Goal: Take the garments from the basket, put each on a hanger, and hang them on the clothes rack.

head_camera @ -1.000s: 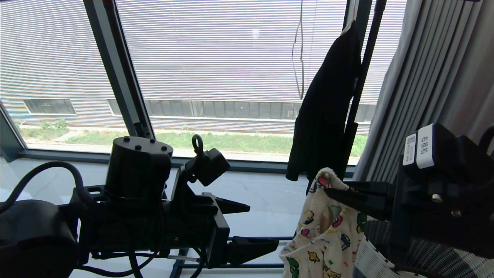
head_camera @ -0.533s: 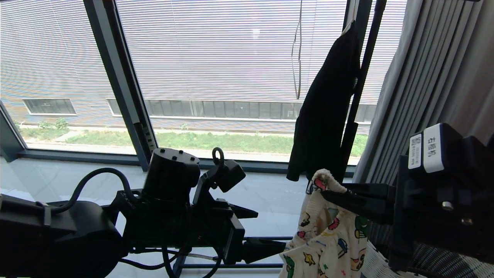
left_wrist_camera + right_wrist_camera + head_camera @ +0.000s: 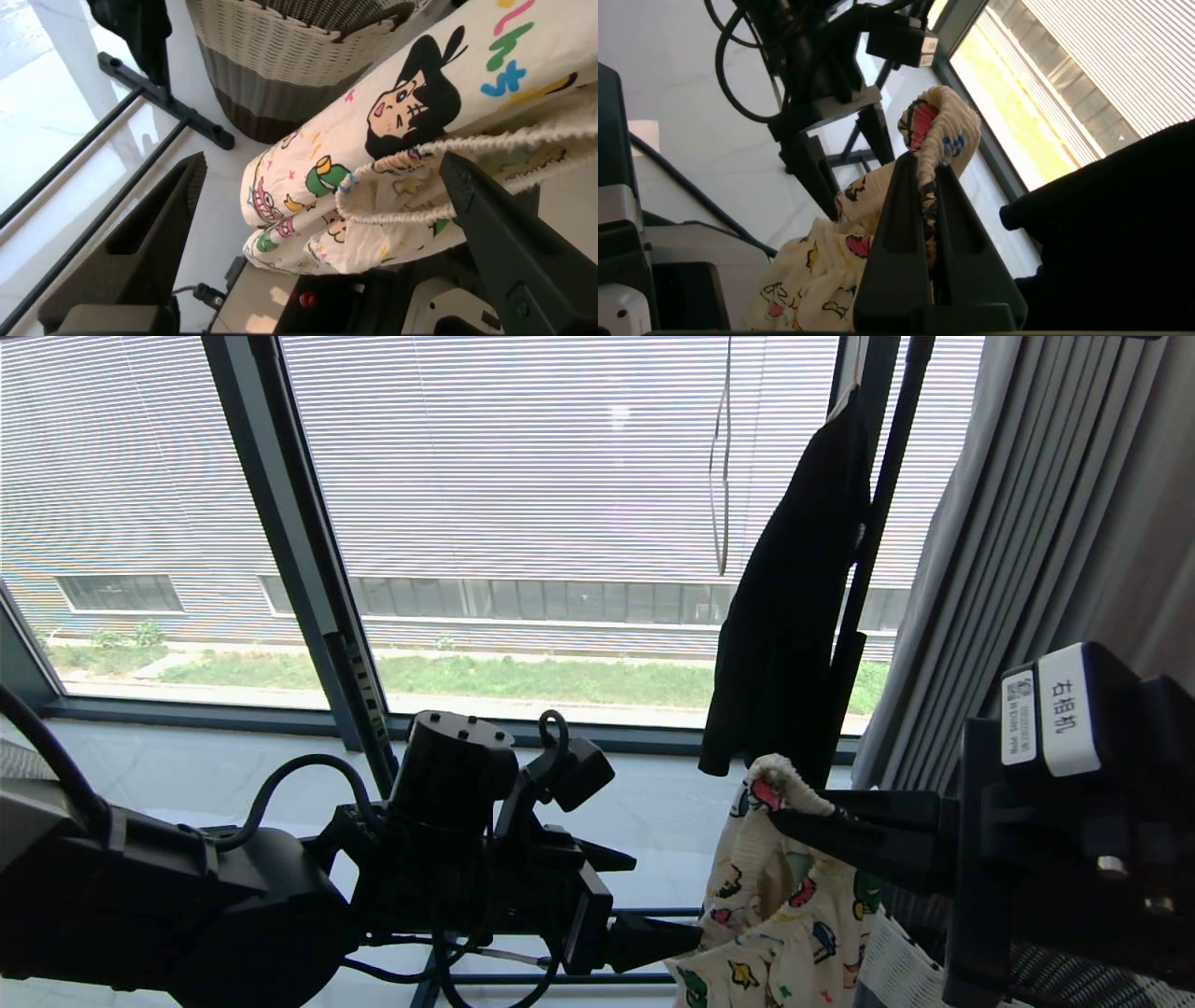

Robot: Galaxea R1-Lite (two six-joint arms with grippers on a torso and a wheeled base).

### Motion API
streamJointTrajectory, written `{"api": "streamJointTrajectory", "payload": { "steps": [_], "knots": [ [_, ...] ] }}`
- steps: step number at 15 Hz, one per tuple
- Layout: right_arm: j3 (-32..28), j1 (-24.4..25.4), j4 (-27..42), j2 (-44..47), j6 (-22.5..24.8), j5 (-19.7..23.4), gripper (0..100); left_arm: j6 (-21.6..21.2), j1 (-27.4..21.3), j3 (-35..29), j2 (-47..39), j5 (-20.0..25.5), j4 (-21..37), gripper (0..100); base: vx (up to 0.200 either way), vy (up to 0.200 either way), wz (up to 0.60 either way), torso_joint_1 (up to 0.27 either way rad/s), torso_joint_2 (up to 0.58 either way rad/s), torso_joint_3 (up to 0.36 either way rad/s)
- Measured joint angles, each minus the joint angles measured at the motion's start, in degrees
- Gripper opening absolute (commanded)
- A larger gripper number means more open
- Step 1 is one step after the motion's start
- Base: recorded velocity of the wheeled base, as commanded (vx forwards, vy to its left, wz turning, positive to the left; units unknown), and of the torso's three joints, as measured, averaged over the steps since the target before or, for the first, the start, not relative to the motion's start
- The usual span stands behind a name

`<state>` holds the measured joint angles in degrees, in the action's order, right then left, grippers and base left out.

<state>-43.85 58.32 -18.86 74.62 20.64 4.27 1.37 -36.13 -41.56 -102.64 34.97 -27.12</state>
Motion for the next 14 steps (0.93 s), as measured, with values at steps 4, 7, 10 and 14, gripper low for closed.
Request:
{"api": "streamJointTrajectory", "payload": {
  "steps": [4, 7, 10, 14],
  "knots": [
    [-1.51, 0.59, 0.04, 0.02, -0.01, 0.0, 0, -2.23, -1.29, 1.76, -0.96, 0.0, -0.02, 100, 0.0, 0.0, 0.0, 0.0, 0.0, 0.0],
    [-1.95, 1.33, 0.06, 0.07, 0.0, -0.04, 0, -2.95, -2.4, 3.41, -2.18, 0.0, -0.02, 100, 0.0, 0.0, 0.0, 0.0, 0.0, 0.0],
    [-2.04, 3.11, 0.11, 0.07, 0.0, -0.28, 0, -2.95, -2.84, 3.94, -3.06, 0.02, -0.05, 100, 0.0, 0.0, 0.0, 0.0, 0.0, 0.0],
    [-2.04, 3.63, 0.17, 0.02, 0.0, -0.52, 0, -3.02, -2.89, 5.78, -3.52, -0.02, -0.09, 0, 0.0, 0.0, 0.0, 0.0, 0.0, 0.0]
  ]
}}
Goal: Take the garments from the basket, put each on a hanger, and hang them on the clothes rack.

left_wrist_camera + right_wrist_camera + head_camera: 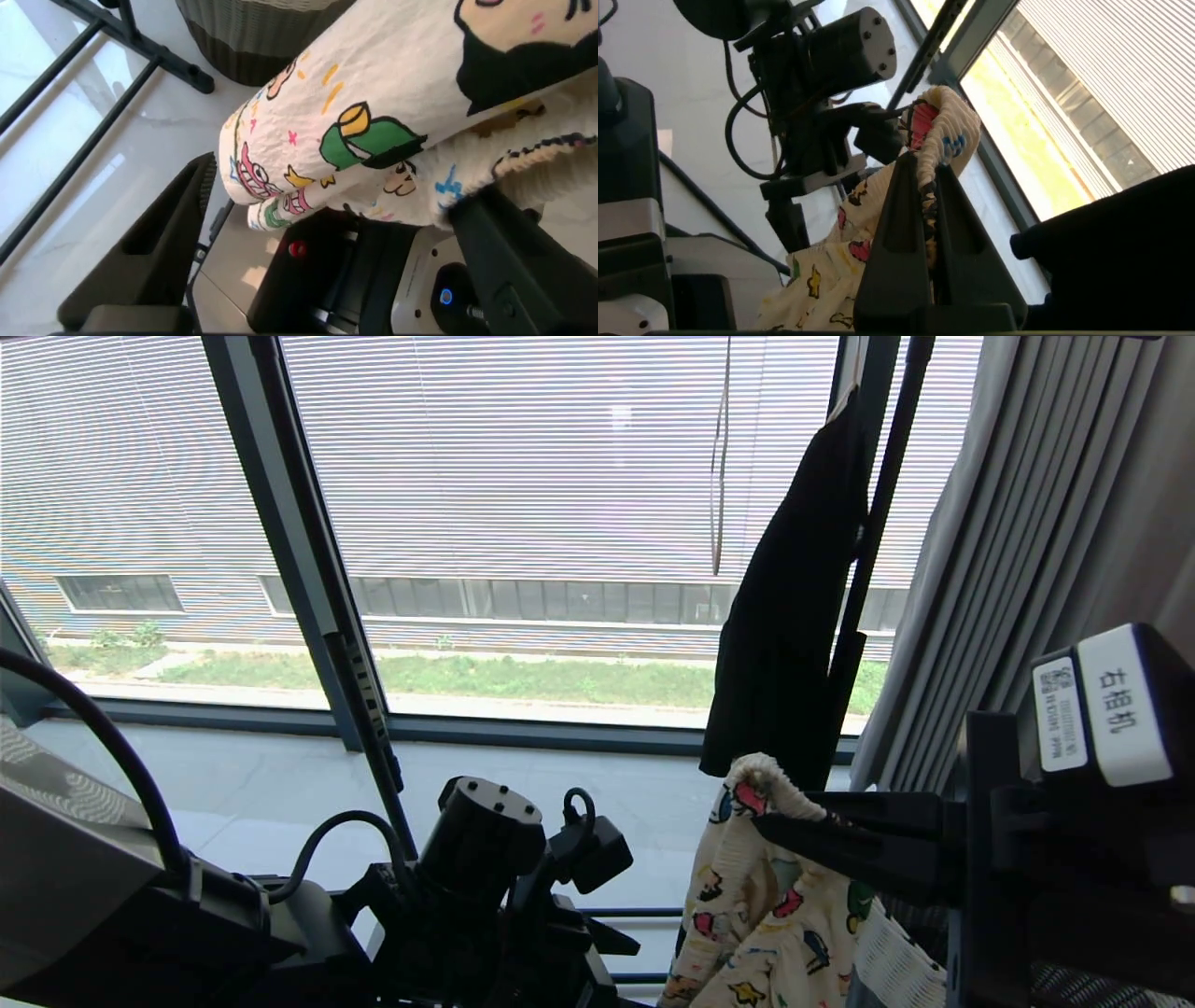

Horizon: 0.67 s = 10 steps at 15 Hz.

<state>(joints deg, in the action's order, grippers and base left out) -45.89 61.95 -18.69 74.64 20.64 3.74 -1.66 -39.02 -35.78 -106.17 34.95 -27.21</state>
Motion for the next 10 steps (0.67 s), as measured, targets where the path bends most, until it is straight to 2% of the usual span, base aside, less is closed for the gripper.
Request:
{"api": "streamJointTrajectory", "payload": {
  "steps": [5, 9, 10],
  "knots": [
    [0.4, -0.35, 0.0, -0.04, -0.37, -0.71, 0, -0.01, 0.55, 1.08, 0.11, -1.15, -0.02, 0, 0.0, 0.0, 0.0, 0.0, 0.0, 0.0],
    [2.78, -4.66, -0.5, -0.04, -2.24, -0.68, 0, -1.65, 1.43, 1.46, 0.74, -10.22, -0.54, 0, 0.0, 0.0, 0.0, 0.0, 0.0, 0.0],
    [3.58, -6.44, -0.99, -0.04, -3.6, -0.62, 0, -2.24, 1.49, 1.46, 1.56, -13.93, -0.65, 0, 0.0, 0.0, 0.0, 0.0, 0.0, 0.0]
  ]
}}
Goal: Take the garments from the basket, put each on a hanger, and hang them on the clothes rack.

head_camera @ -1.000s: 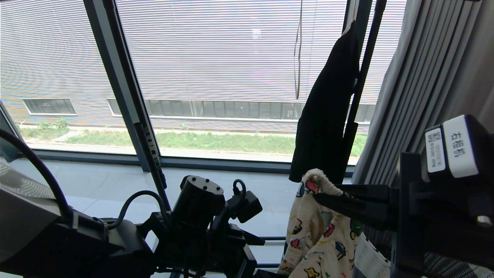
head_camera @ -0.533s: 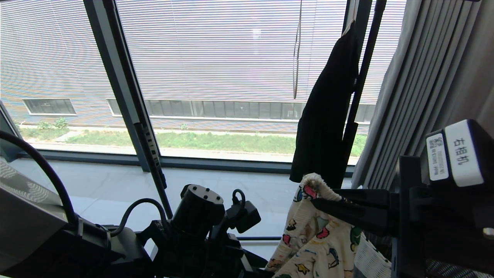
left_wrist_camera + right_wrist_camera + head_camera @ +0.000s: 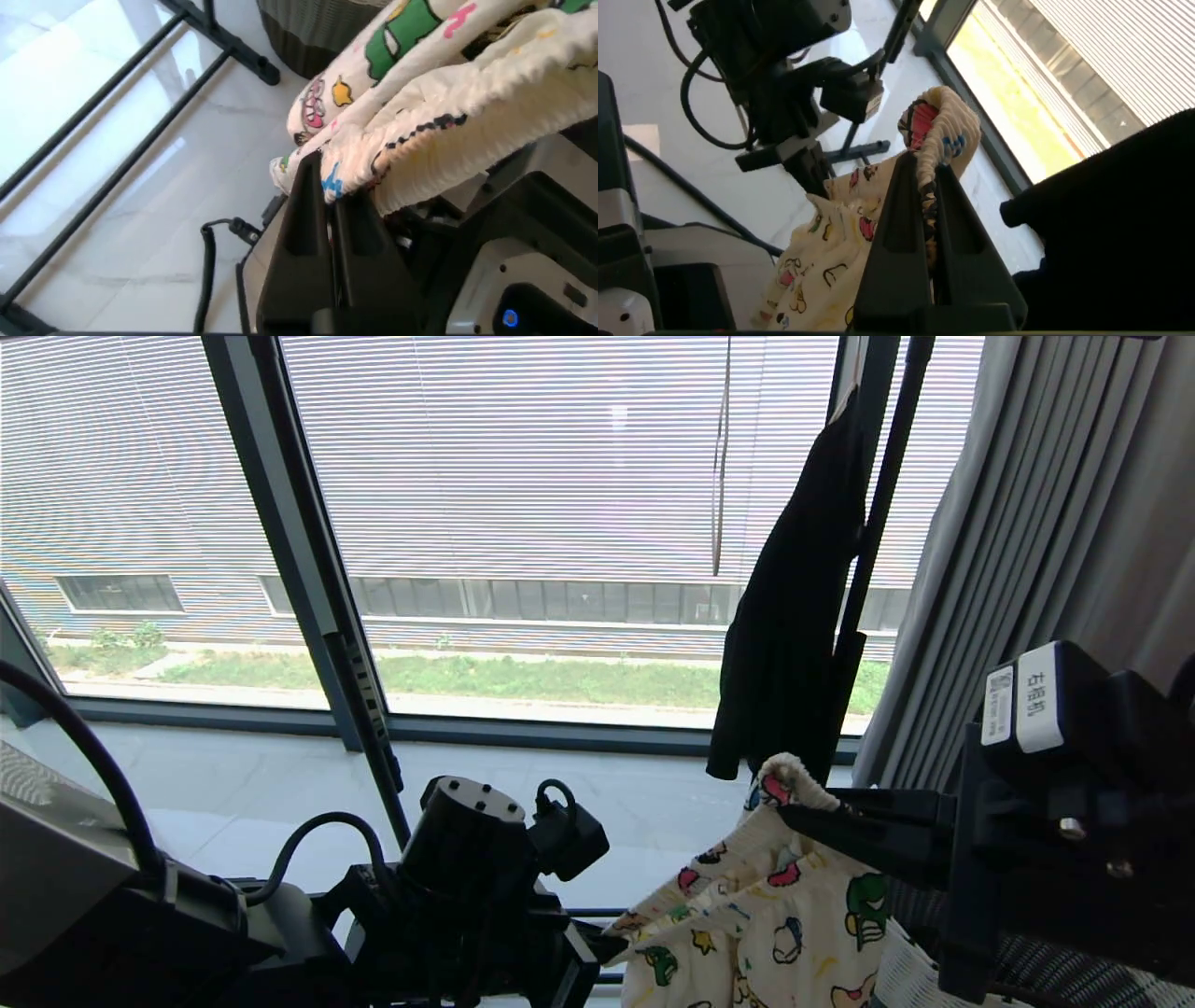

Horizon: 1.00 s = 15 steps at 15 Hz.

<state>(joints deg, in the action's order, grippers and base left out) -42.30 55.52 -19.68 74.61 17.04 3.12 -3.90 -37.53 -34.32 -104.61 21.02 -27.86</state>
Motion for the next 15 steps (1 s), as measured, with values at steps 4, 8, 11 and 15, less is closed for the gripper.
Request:
{"api": "streamJointTrajectory", "payload": {
  "steps": [4, 8, 11, 15],
  "knots": [
    [3.39, -6.51, -1.4, -0.13, -3.12, -0.12, 0, -1.4, 3.74, -3.78, 5.68, -2.06, 0.41, 0, 0.0, 0.0, 0.0, 0.0, 0.0, 0.0],
    [2.97, -7.14, -2.95, -0.27, -2.88, -1.71, 0, -1.54, 6.19, -17.01, 11.78, -2.0, 20.47, 0, 0.0, 0.0, 0.0, 0.0, 0.0, 0.0],
    [0.44, -7.25, -5.3, -0.41, -2.4, -3.07, 0, -1.54, 5.71, -31.11, 16.9, -2.02, 35.76, 0, 0.0, 0.0, 0.0, 0.0, 0.0, 0.0],
    [-4.14, -7.28, -5.19, -0.41, 1.67, -3.78, 0, -1.56, 1.32, -38.14, 22.25, -1.97, 43.95, 0, 0.0, 0.0, 0.0, 0.0, 0.0, 0.0]
  ]
}}
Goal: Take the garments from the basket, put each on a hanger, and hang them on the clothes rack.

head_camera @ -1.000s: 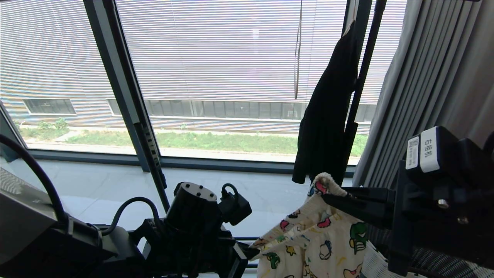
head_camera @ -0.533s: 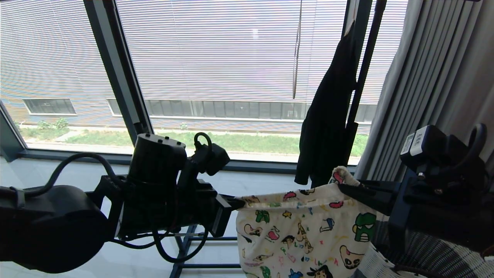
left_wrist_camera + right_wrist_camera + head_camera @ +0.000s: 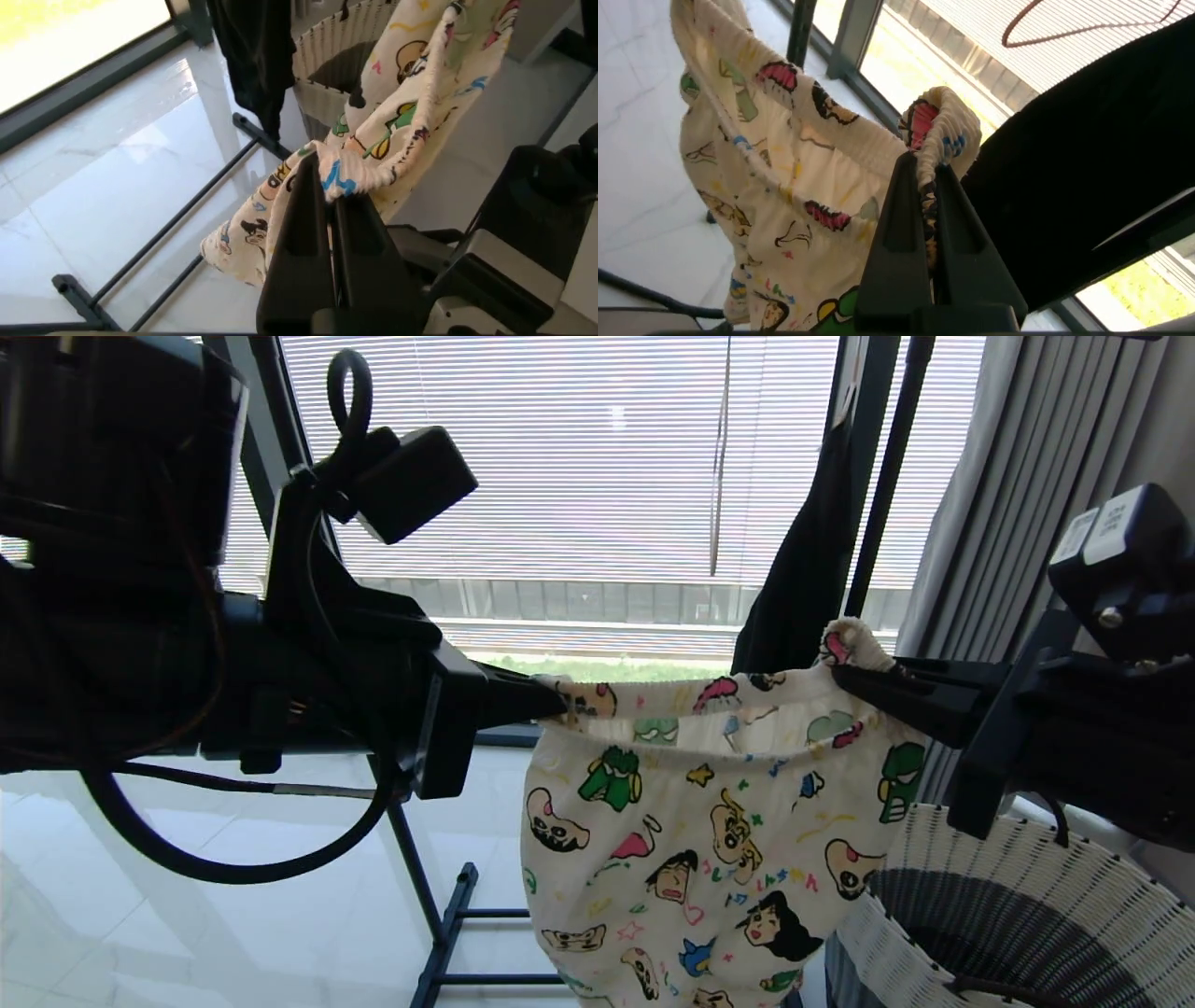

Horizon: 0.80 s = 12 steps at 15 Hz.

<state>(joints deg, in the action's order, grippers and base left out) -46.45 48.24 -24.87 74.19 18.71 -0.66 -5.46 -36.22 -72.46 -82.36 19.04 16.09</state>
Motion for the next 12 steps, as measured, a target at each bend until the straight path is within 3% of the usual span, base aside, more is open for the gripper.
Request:
{"api": "streamJointTrajectory", "payload": {
  "steps": [3, 7, 12],
  "knots": [
    [-1.4, -0.04, -0.01, 0.0, 0.39, -0.05, 0, -0.3, -2.21, -1.55, 2.23, -0.18, 0.22, 0, 0.0, 0.0, 0.0, 0.0, 0.0, 0.0],
    [-2.94, -2.44, 0.22, 0.09, 2.02, 0.06, 0, -10.57, -0.71, -1.62, 3.43, -0.18, 0.2, 0, 0.0, 0.0, 0.0, 0.0, 0.0, 0.0],
    [-1.56, -4.14, 5.41, -1.48, 2.28, 0.79, 0, -11.48, 3.01, -1.52, 2.57, 0.26, -2.71, 0, 0.0, 0.0, 0.0, 0.0, 0.0, 0.0]
  ]
}}
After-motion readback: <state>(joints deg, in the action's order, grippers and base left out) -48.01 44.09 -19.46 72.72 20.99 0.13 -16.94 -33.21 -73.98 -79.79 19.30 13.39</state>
